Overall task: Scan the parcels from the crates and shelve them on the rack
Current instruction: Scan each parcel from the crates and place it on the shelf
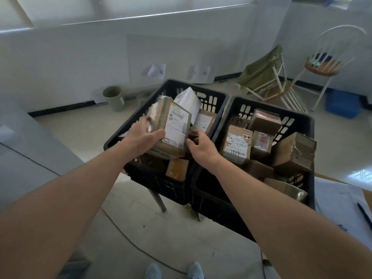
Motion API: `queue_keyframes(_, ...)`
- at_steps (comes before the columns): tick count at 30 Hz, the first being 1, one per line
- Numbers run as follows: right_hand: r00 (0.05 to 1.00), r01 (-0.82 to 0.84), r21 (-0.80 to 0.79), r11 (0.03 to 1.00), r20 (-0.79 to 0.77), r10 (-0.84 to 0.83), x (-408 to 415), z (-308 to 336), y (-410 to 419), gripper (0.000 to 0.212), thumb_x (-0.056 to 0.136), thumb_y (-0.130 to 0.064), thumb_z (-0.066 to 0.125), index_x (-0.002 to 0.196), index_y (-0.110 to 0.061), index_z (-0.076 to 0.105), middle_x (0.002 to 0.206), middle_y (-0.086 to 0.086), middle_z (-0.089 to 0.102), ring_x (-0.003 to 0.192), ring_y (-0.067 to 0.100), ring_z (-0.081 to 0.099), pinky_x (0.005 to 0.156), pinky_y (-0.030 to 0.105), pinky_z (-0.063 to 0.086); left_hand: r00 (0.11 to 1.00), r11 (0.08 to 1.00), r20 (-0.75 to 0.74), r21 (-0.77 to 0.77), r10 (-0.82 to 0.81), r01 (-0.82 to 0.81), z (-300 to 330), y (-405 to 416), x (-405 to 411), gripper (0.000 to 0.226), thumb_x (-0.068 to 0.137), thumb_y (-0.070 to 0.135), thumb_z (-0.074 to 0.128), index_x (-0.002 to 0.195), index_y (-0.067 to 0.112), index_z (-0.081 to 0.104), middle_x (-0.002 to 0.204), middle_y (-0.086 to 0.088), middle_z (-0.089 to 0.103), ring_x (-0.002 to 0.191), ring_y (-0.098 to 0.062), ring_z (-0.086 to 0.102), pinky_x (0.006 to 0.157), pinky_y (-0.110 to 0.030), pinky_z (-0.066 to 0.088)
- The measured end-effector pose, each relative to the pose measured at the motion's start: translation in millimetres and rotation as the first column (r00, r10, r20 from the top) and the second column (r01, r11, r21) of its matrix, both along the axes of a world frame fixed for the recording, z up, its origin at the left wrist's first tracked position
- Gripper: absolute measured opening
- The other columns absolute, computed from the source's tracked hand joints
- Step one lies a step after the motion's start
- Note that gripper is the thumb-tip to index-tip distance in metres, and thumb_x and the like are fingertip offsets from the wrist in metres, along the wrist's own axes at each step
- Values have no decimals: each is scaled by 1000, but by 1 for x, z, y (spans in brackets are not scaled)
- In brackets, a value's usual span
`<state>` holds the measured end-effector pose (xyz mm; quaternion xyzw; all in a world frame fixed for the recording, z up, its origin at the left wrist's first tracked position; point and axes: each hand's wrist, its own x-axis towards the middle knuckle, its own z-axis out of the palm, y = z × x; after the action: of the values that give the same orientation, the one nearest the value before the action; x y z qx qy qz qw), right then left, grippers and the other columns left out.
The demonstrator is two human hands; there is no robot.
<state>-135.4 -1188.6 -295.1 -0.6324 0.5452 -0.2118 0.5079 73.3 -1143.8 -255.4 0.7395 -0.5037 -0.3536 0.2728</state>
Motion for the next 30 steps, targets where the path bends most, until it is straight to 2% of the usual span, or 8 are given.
queue_keyframes(3,995,5,33,999,101,-8,10,17,5,52,112,-36,52,158,-16,41,141,8,61,128,28,62,110,51,53,965,997,-260,-56,43,-60,10,12,9,89,80,33,69,157,34,26,135,-7,60,108,-27,70,83,-40,63)
queue_keyframes(6,955,-60,95,994,294,30,21,36,12,46,114,-27,48,159,-20,41,132,5,65,122,29,66,105,51,57,915,990,-401,-113,36,-89,19,29,15,85,77,28,65,147,55,25,132,0,61,109,-30,70,69,-29,63)
queue_keyframes(12,889,-187,65,980,436,141,50,63,34,45,112,-15,50,156,-23,45,135,12,64,117,25,67,82,31,65,891,941,-430,-218,146,-259,36,67,31,65,95,33,71,141,57,33,131,-11,67,102,-29,76,74,-35,64)
queue_keyframes(15,875,-233,59,971,449,182,70,70,48,47,112,-13,51,158,-22,45,134,15,63,121,32,67,97,49,63,889,906,-405,-258,214,-336,45,97,46,60,98,27,70,139,57,38,132,-14,62,112,-35,69,74,-38,65)
queue_keyframes(18,843,-328,29,944,461,279,90,74,69,40,114,-18,47,154,-21,48,128,12,67,115,27,70,94,39,64,876,881,-411,-278,252,-384,53,135,61,64,100,25,67,142,62,36,131,-9,67,114,-32,71,81,-43,64)
queue_keyframes(22,871,-403,-236,884,198,450,118,75,100,39,115,-32,41,145,-21,62,132,4,71,125,23,65,102,38,55,900,878,-341,-295,272,-378,57,198,79,80,104,25,62,147,76,18,141,5,64,116,-17,70,86,-36,63)
queue_keyframes(26,861,-495,-471,730,-150,487,141,76,141,44,113,-43,40,147,-28,62,140,4,68,123,24,64,95,39,53,883,852,-310,-285,353,-440,58,269,92,84,104,27,61,138,86,12,143,8,64,121,-22,69,104,-55,53)
queue_keyframes(30,767,-640,-555,532,-420,485,161,79,191,47,111,-48,43,153,-33,55,159,3,54,135,31,60,107,49,53,858,811,-290,-300,424,-503,55,345,97,85,105,25,61,134,89,14,124,31,69,113,-2,69,95,-35,55)
